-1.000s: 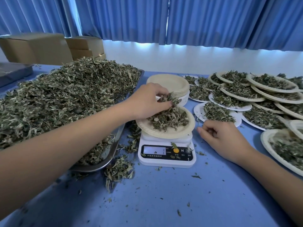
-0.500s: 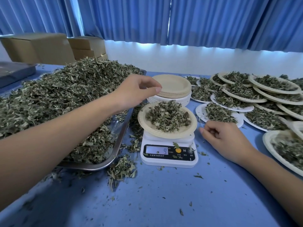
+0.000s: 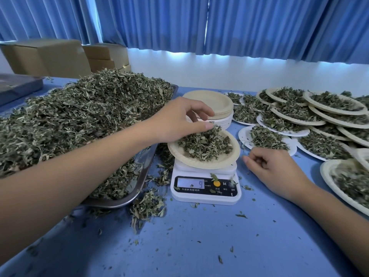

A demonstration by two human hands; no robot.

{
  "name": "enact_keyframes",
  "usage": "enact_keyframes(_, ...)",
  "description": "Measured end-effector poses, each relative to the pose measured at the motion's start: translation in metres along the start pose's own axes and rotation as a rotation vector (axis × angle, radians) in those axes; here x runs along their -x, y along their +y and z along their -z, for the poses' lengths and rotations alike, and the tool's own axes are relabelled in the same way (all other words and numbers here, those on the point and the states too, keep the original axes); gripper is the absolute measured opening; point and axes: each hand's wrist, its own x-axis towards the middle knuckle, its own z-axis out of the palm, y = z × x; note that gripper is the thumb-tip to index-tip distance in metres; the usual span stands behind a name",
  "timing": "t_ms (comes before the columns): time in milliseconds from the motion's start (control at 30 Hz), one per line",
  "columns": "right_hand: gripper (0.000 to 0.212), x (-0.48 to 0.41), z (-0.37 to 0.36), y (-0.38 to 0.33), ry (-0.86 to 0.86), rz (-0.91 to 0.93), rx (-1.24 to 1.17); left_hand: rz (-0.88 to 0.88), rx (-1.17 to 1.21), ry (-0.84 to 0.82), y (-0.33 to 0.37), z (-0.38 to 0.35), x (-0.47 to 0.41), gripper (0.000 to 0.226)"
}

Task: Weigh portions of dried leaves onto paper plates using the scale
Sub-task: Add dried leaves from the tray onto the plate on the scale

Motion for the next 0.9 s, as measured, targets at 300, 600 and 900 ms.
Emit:
enact_keyframes(300, 0.041, 0.000, 0.000, 0.001, 0.004, 0.012, 0.004, -0.128, -0.230, 0.027, 0.014, -0.013, -0.007, 0.021)
enact_keyframes(600, 0.042, 0.000, -0.002, 0.004, 0.010, 0.002, -0.007, -0.014, -0.100, 0.308, 0.002, 0.023, -0.009, 0.021)
enact_keyframes(900, 0.040, 0.001, -0.001, 0.003, 0.000, -0.010, -0.008, 0.525, -0.625, -0.125, -0.053, 0.092, 0.016, 0.018)
